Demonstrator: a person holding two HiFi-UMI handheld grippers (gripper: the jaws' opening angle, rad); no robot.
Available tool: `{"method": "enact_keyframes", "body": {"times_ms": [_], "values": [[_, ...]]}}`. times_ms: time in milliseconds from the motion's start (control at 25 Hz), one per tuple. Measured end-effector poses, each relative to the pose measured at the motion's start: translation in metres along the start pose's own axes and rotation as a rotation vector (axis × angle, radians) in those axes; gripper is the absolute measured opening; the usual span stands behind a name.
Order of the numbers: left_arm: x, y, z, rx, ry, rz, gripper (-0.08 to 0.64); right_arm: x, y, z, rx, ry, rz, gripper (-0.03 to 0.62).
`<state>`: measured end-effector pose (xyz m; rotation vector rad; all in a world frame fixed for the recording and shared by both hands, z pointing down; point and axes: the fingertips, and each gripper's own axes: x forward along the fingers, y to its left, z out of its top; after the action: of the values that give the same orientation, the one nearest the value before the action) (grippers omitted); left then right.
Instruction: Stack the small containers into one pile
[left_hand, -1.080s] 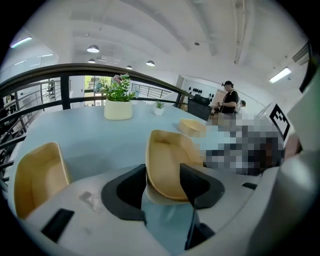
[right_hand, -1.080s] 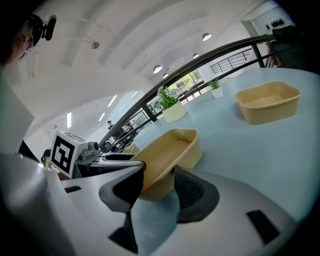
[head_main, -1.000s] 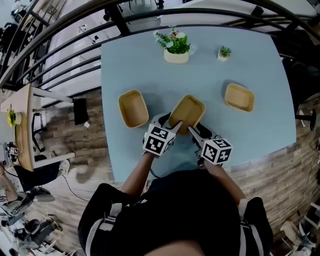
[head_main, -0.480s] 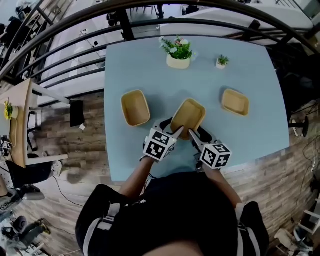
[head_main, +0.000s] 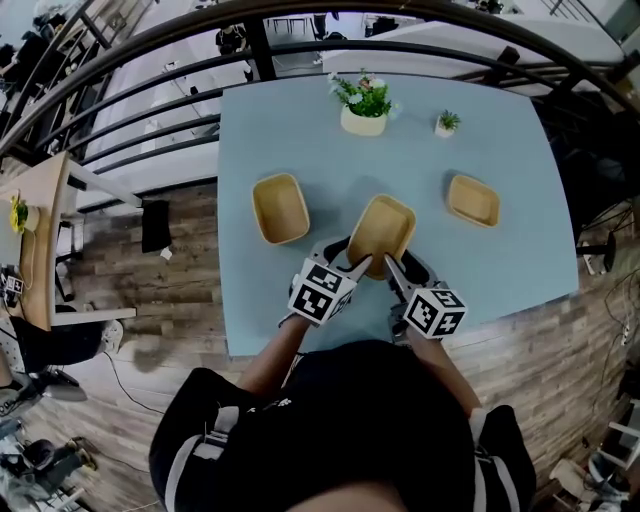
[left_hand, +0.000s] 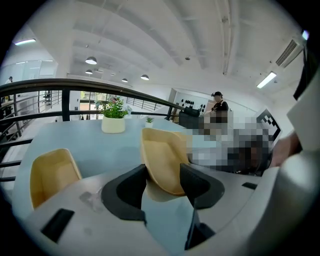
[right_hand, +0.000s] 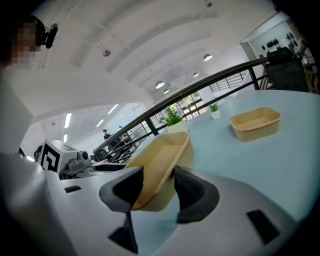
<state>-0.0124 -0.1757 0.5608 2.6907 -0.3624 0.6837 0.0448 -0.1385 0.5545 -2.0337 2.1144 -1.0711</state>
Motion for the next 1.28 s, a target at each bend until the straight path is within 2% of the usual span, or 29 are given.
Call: {"method": "enact_keyframes", "body": {"times_ms": [240,800,1120,1280], "values": [[-0.013,-0.003,-0.002,-0.058,-0.026,0.027,0.213,-0.001,0.008,0.002,-0.011,-0.002,0.04,0.196],[-0.04,0.002,0.001,-0.203,-0.079,0.242,0.213,0.014,0.033,0.025,-0.057,0.036,0.268,0.196],[-0.07,0.013,-0.002,-0.224,-0.091,0.385,0.212,0.025,0.065,0.023,-0.108,0.071,0.421,0.196],[-0.085,0.02,-0.006,-0.235,-0.1,0.421,0.212,0.033,0.081,0.021,-0.121,0.081,0.453,0.196]]}}
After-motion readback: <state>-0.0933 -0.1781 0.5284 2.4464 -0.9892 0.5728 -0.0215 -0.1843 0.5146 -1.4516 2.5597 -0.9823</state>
